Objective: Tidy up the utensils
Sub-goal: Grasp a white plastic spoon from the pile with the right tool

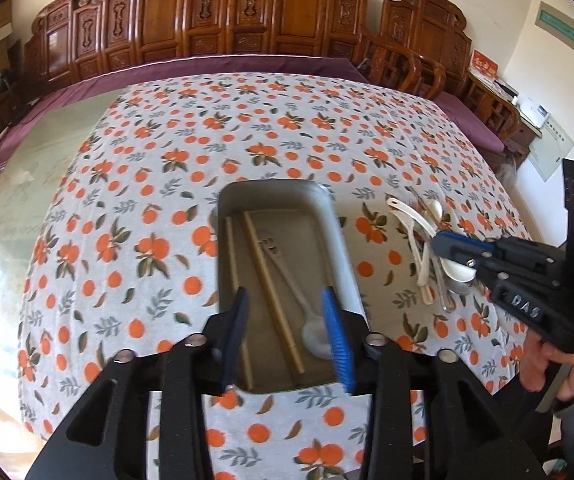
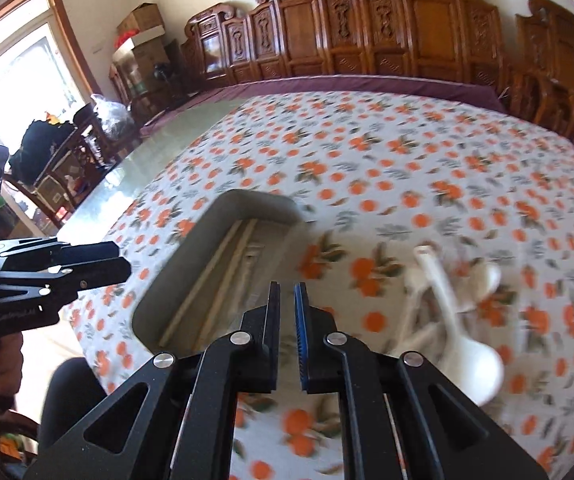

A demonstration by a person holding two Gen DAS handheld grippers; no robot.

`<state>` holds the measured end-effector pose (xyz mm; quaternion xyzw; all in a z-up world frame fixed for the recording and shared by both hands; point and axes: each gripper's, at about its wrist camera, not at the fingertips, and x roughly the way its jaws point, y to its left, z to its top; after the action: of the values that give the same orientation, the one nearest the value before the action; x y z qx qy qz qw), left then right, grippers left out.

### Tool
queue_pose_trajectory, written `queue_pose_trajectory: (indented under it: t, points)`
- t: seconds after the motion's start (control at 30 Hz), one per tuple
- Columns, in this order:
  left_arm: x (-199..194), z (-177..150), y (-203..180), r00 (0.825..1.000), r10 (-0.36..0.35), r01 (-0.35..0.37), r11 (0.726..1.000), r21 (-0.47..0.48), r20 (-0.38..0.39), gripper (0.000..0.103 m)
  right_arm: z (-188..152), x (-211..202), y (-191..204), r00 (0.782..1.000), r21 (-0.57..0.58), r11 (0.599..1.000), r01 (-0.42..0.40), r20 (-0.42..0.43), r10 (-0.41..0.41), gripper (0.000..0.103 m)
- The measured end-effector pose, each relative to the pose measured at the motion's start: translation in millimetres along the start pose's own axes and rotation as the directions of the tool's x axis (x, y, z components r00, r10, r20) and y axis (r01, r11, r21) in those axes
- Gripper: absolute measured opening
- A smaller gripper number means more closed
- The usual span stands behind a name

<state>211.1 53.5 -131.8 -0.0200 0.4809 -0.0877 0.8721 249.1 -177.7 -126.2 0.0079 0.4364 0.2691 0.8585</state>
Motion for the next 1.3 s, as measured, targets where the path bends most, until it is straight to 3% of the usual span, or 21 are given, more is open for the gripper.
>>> queue_pose_trajectory:
  t: [0.1,0.17,0.27,0.43,0.9,1.13,1.3]
  points:
    - [6.4,2.1,-11.7,1.000,-0.009,0.009,1.000,0.003,-0.001,0.050,-5.1,-9.0,-24.3,0.999,-0.001,0.999,0.045,0.000,-0.045,0.010]
    - [9.8,3.0,-17.8,1.000,-0.011,0.011,1.000,0.004,-0.003,0.062,-8.1,-13.2,-40.3,0.998,0.006,0.998,0.069,-0.004,-0.068,0.010]
    - [14.9,4.2,-28.3,1.000,-0.023,0.023,1.000,0.013,-0.005,0.067,-13.4,-16.7,-60.5,0.995,0.014,0.995,0.098,-0.014,-0.097,0.010]
    - [25.3,5.5,-44.6,0.999,-0.028,0.029,0.999,0.037,-0.023,0.068,-19.3,-6.2,-85.1,0.990,0.006,0.991,0.133,-0.050,-0.132,0.017]
    - [37.6,2.6,-63.0,0.998,-0.036,0.040,0.997,0.070,-0.058,0.068,-24.1,57.6,-108.9,0.974,-0.062,0.989,0.131,-0.177,-0.140,0.017]
    - [40.2,1.6,-68.5,0.997,-0.041,0.046,0.996,0.079,-0.067,0.068,-28.5,68.3,-115.5,0.970,-0.053,0.993,0.107,-0.213,-0.115,0.017]
    - [43.0,4.1,-73.1,0.997,-0.042,0.048,0.995,0.085,-0.070,0.068,-29.6,59.2,-113.2,0.975,-0.036,0.997,0.071,-0.209,-0.077,0.012]
